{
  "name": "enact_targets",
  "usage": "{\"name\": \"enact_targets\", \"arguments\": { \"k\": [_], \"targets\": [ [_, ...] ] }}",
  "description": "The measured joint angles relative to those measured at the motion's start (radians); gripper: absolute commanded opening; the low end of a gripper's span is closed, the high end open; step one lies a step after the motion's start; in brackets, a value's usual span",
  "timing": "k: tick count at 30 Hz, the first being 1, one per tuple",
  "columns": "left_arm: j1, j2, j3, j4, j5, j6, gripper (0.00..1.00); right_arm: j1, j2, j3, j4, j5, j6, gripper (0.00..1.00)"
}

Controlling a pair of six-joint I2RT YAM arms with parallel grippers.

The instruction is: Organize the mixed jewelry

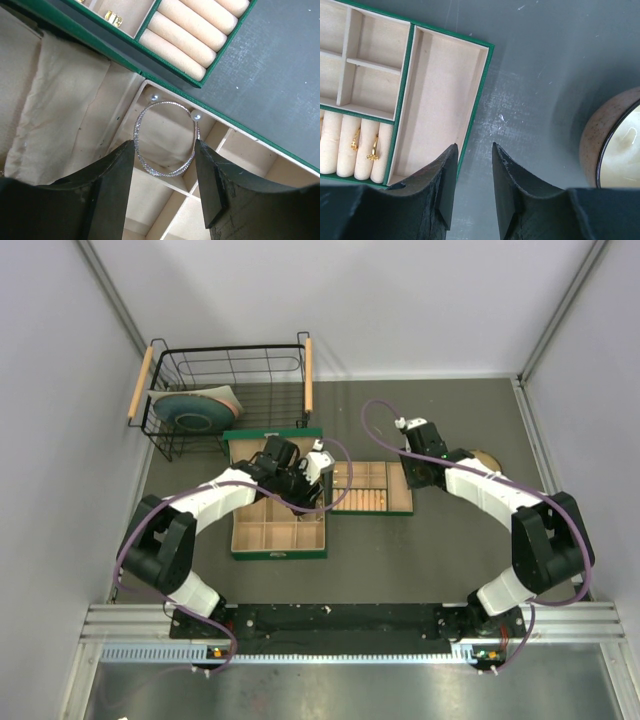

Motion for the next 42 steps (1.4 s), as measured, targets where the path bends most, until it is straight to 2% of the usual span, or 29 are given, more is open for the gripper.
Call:
{"name": "enact_targets", "arguments": {
  "k": [24, 31, 32, 33, 42],
  "targets": [
    [-0.022, -0.003, -0.08, 0.071, -0.06, 0.011, 0.56, -0.004, 0.0, 0.0, 0.006, -0.004, 0.0, 0.34],
    [-0.024, -0.061, -0.085, 0.064, -0.072, 0.011, 0.62, -0.004, 0.01, 0.0, 0.01, -0.003, 0.0, 0.34],
    [-0.024, -0.075, -0.085, 0.061, -0.072, 0.011, 0.67, -0.004, 0.015, 0.0, 0.013, -0.003, 0.0, 0.34],
    [-0.024, -0.089, -0.084, 0.059, -0.072, 0.011, 0.69, -0.004, 0.025, 0.0, 0.016, -0.003, 0.0, 0.34],
    [-0.026, -0.189, -0.056, 0.024, -0.076, 0.014, 0.7, -0.004, 0.118, 0.003, 0.03, -0.003, -0.002, 0.31]
  ]
}}
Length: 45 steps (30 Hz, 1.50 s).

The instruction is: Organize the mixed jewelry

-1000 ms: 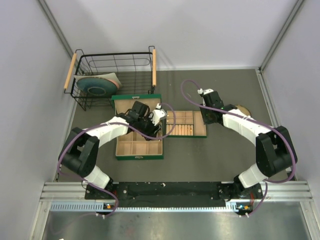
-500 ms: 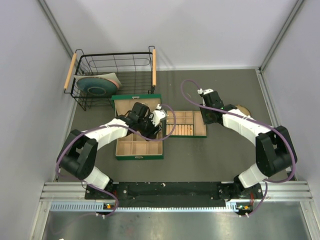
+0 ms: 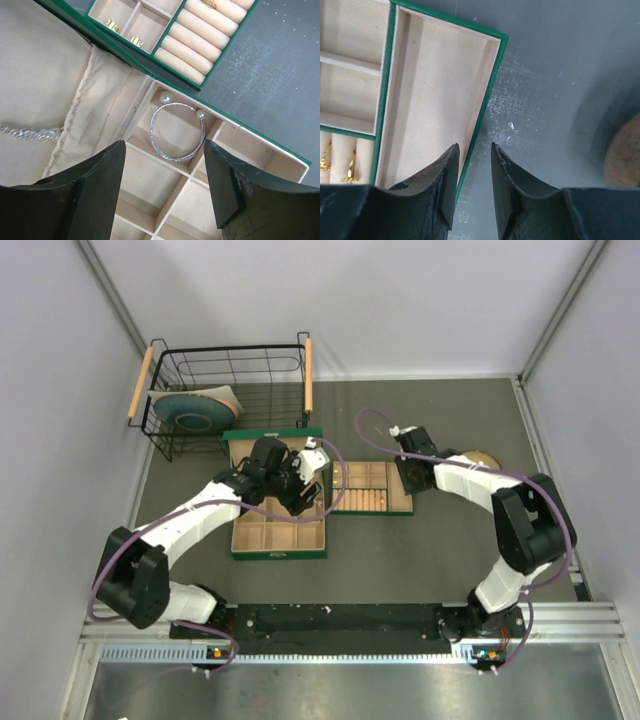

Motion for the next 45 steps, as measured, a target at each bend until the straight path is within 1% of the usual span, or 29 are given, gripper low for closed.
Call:
{"name": "enact_targets", "arguments": {
  "k": [4, 7, 8, 10, 11, 14, 18, 23, 26, 30, 34, 40, 45],
  "targets": [
    [-0.001, -0.06, 0.0, -0.023, -0.015, -0.004, 0.69, 0.0, 0.058, 0.024, 0.003, 0.0, -0.003, 0.28],
    [-0.001, -0.119, 0.0, -0.041, -0.04, -0.013, 0.69, 0.0, 0.088, 0.051, -0.001, 0.0, -0.005, 0.24],
    [-0.001, -0.143, 0.0, -0.044, -0.053, -0.018, 0.69, 0.0, 0.095, 0.058, 0.0, 0.0, -0.006, 0.17],
    [0.002, -0.188, -0.002, -0.047, -0.077, -0.023, 0.69, 0.0, 0.106, 0.072, -0.003, 0.002, -0.006, 0.12],
    [0.006, -0.216, -0.005, -0.048, -0.092, -0.023, 0.69, -0.001, 0.109, 0.075, 0.0, 0.004, -0.006, 0.07],
    [0.033, -0.3, -0.017, -0.053, -0.13, -0.022, 0.69, -0.007, 0.111, 0.078, 0.009, 0.002, 0.006, 0.0],
    [0.122, -0.388, -0.038, -0.075, -0.162, -0.021, 0.68, -0.015, 0.111, 0.078, 0.016, -0.018, 0.01, 0.0],
    [0.299, -0.471, -0.081, -0.113, -0.197, -0.007, 0.67, -0.051, 0.096, 0.077, 0.001, -0.055, 0.01, 0.0],
    [0.409, -0.509, -0.109, -0.134, -0.211, 0.013, 0.66, -0.076, 0.055, 0.077, -0.026, -0.063, 0.01, 0.0],
    [0.558, -0.513, -0.12, -0.178, -0.189, 0.063, 0.65, -0.084, -0.04, 0.077, -0.067, -0.065, 0.01, 0.0],
    [0.686, -0.491, -0.12, -0.233, -0.129, 0.156, 0.65, -0.083, -0.133, 0.079, -0.106, -0.075, 0.01, 0.0],
    [0.814, -0.402, -0.121, -0.325, -0.046, 0.343, 0.64, -0.083, -0.221, 0.083, -0.169, -0.088, -0.002, 0.0],
    [0.836, -0.359, -0.162, -0.365, 0.0, 0.463, 0.64, -0.083, -0.271, 0.084, -0.235, -0.137, -0.012, 0.0]
  ]
}}
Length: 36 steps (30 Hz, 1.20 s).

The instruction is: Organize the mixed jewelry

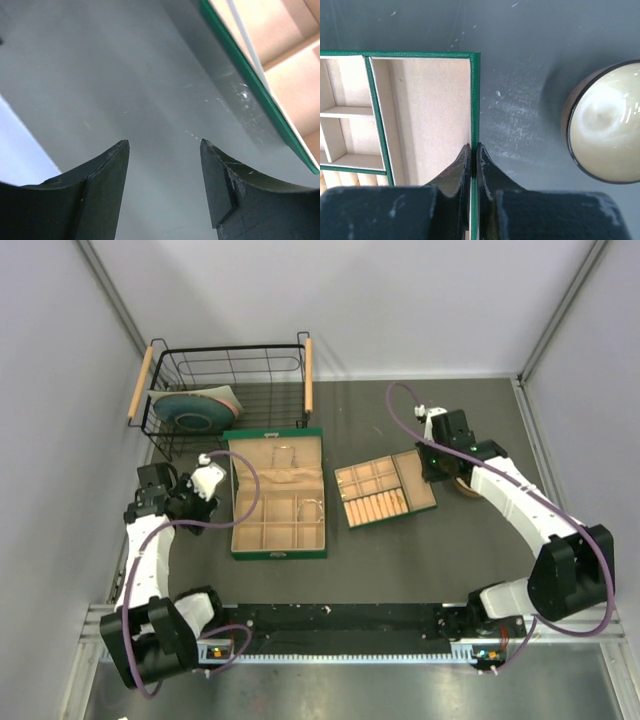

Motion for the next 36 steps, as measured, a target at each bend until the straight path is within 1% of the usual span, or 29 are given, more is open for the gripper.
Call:
{"name": "enact_targets", "arguments": {
  "k": [5, 10, 12, 17, 21, 26, 32, 36],
  "targets": [
    [0.0, 0.052, -0.031, -0.017, 0.045, 0.064, 0.65, 0.0, -0.025, 0.003, -0.058, -0.064, -0.014, 0.0],
    [-0.005, 0.068, -0.062, -0.018, 0.1, 0.084, 0.65, 0.0, -0.032, 0.018, -0.098, -0.122, -0.023, 0.0],
    [-0.024, 0.068, -0.077, -0.012, 0.115, 0.084, 0.66, 0.0, -0.033, 0.019, -0.101, -0.142, -0.024, 0.0],
    [-0.106, 0.074, -0.109, 0.019, 0.131, 0.056, 0.66, 0.01, -0.033, 0.019, -0.114, -0.172, -0.024, 0.0],
    [-0.18, 0.099, -0.109, 0.064, 0.088, 0.022, 0.66, 0.05, -0.032, 0.019, -0.113, -0.175, -0.026, 0.0],
    [-0.292, 0.125, -0.108, 0.109, 0.089, -0.044, 0.66, 0.087, -0.032, 0.019, -0.113, -0.193, -0.031, 0.0],
    [-0.392, 0.147, -0.095, 0.118, 0.087, -0.103, 0.66, 0.09, -0.006, 0.045, -0.118, -0.2, -0.022, 0.0],
    [-0.453, 0.15, -0.082, 0.118, 0.09, -0.142, 0.66, 0.117, 0.029, 0.07, -0.114, -0.182, -0.002, 0.0]
  ]
}}
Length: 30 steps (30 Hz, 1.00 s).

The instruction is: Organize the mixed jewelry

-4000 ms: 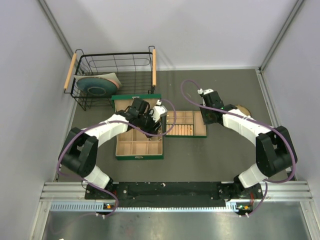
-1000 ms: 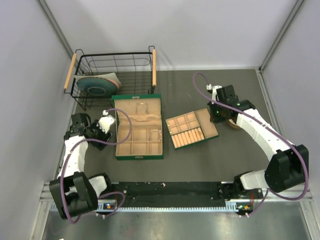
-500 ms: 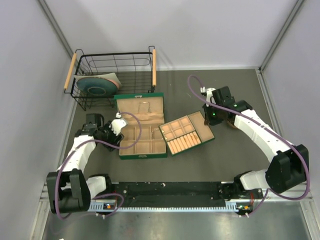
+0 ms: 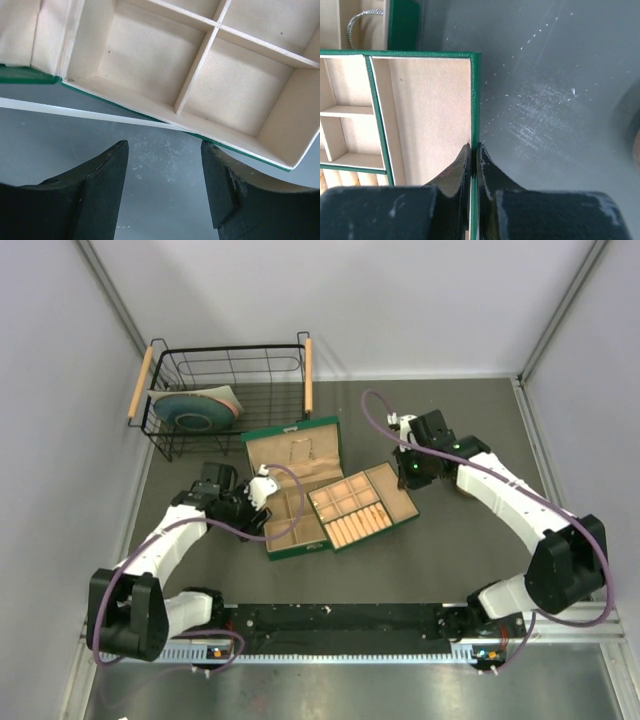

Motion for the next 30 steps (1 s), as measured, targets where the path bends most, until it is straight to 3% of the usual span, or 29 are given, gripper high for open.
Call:
{"name": "enact_targets", "arguments": {
  "k": [11, 22, 30],
  "targets": [
    [-0.032, -0.048, 0.037, 0.008, -0.004, -0.087, 0.67, 0.135, 0.09, 0.029, -0.002, 0.162, 0.069, 0.0],
    [-0.026, -0.18, 0.051, 0.023, -0.081, -0.113, 0.67, 0.251, 0.182, 0.201, 0.002, 0.248, 0.179, 0.0],
    [-0.016, -0.229, 0.056, 0.022, -0.121, -0.132, 0.68, 0.264, 0.273, 0.221, -0.016, 0.279, 0.248, 0.0]
  ]
}}
